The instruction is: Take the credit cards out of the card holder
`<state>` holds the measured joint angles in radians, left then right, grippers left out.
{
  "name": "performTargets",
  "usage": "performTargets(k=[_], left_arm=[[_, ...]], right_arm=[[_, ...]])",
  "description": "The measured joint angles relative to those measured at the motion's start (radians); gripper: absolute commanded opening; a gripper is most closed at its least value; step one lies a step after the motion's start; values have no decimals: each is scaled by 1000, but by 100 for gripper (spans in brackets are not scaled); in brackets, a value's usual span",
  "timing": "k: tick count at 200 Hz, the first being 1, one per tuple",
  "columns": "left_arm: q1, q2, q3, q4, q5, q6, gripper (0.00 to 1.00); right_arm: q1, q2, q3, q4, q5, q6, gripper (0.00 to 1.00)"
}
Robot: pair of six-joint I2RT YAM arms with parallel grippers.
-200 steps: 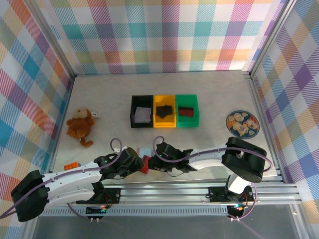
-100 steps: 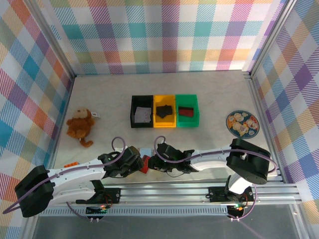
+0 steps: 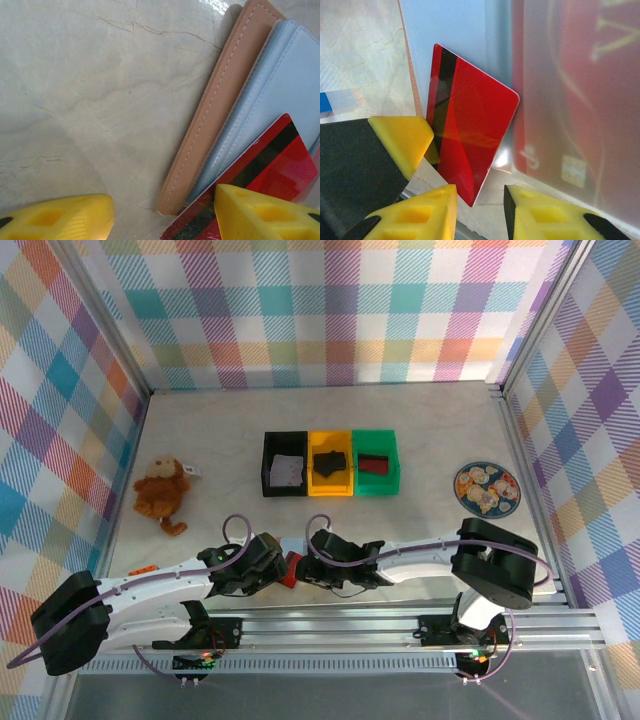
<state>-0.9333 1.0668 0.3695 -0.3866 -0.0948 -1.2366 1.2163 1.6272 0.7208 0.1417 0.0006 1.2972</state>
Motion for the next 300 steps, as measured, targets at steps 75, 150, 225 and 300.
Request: performTargets(k=[75, 150, 225, 300], left_arm=[[0, 35, 12, -4, 0, -2, 59], [0, 53, 18, -5, -2, -6, 59], [-1, 72, 29, -13, -2, -6, 59], [-1, 72, 29, -13, -3, -6, 59]], right_arm=[[1, 65, 18, 66, -5, -19, 32], [1, 82, 18, 97, -3, -42, 27], [0, 93, 18, 106, -5, -110, 17], [0, 93, 18, 124, -12, -159, 11]])
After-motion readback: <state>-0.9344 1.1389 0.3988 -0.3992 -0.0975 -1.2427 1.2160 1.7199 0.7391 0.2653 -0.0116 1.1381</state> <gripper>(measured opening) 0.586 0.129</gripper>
